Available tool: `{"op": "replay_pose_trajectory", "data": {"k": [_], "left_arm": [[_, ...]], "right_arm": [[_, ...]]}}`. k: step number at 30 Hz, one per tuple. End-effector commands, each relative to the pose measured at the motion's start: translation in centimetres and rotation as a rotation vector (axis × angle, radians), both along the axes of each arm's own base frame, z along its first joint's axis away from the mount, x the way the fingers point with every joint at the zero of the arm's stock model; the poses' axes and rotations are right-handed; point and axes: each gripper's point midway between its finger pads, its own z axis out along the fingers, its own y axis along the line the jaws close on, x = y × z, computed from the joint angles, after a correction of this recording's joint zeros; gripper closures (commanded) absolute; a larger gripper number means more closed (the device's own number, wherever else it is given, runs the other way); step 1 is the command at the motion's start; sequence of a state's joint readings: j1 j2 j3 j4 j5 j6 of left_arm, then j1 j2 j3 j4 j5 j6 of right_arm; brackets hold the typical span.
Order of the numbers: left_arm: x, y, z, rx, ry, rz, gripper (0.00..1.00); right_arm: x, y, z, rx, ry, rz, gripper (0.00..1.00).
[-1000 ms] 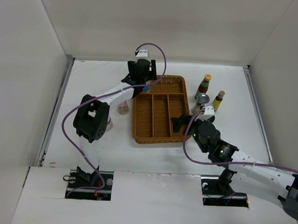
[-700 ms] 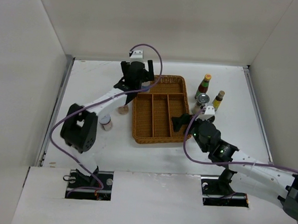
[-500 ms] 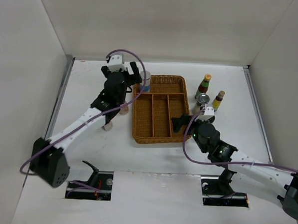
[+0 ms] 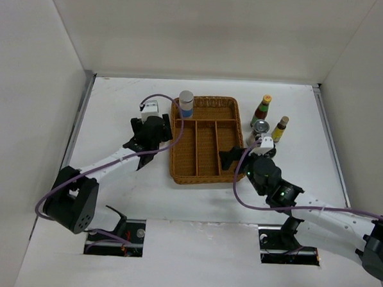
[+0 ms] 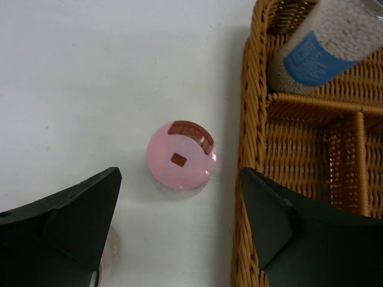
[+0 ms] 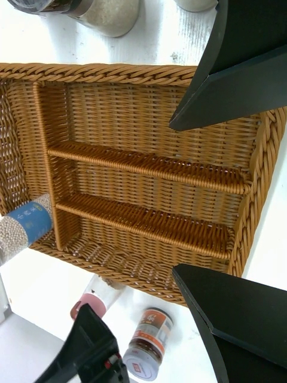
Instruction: Organize the condiment bottles
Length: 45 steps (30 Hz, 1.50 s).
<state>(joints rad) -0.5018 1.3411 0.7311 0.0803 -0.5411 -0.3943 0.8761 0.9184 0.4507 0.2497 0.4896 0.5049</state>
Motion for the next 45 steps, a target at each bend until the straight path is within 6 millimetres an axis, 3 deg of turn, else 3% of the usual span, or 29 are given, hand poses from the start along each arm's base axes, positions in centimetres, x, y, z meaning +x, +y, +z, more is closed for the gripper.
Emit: {"op": "replay_pose_trajectory", "data": {"k": [1, 7, 11, 13, 15, 19, 21, 27, 30, 33, 38, 42, 45], "left_arm": [[2.6, 0.0, 2.7, -0.078, -0.112, 0.026, 0.19], [4.6, 0.4, 1.2, -0.081, -0.092, 0.029, 0.24], [5.3, -0.1, 1.3, -0.087, -0.100, 0.020, 0.52], [5.1, -0.6, 2.7, -0.096, -0.132, 0.010, 0.64], [4.8, -1.1, 4.8, -0.107, -0.180, -0.006, 0.71], [2.6, -2.2, 10.0, -0.101, -0.282, -0.037, 0.73], [1.6, -2.8, 11.3, -0.099, -0.304, -0.057, 0.73], [0.5, -8.0, 10.4, -0.127, -0.263, -0.175, 0.73], [1.3, -10.3, 8.7, -0.120, -0.236, -0.206, 0.73], [2.8, -11.1, 6.5, -0.105, -0.205, -0.199, 0.73], [4.5, -11.9, 3.5, -0.104, -0.157, -0.197, 0.67], [4.4, -12.4, 2.7, -0.106, -0.147, -0.205, 0.29], [3.5, -11.6, 5.0, -0.135, -0.197, -0.200, 0.10]], "right_arm": [[0.4, 0.4, 1.9, 0.052, -0.047, 0.005, 0.00], [0.3, 0.6, 1.8, 0.050, -0.044, 0.014, 0.00], [0.1, 0.8, 1.8, 0.056, -0.041, 0.024, 0.00], [0.2, 0.9, 1.6, 0.056, -0.038, 0.028, 0.00], [0.2, 1.2, 1.3, 0.055, -0.033, 0.036, 0.00], [0.3, 1.5, 0.8, 0.046, -0.023, 0.044, 0.00], [0.2, 1.6, 0.8, 0.048, -0.023, 0.052, 0.00], [0.2, 1.4, 1.2, 0.065, -0.036, 0.045, 0.00], [0.1, 1.0, 1.4, 0.074, -0.041, 0.037, 0.00], [-0.1, 0.7, 1.7, 0.081, -0.047, 0.034, 0.00], [-0.1, 0.4, 1.8, 0.087, -0.052, 0.026, 0.00], [-0.1, 0.3, 1.8, 0.087, -0.051, 0.023, 0.00], [0.0, 0.5, 1.5, 0.083, -0.046, 0.028, 0.00]]}}
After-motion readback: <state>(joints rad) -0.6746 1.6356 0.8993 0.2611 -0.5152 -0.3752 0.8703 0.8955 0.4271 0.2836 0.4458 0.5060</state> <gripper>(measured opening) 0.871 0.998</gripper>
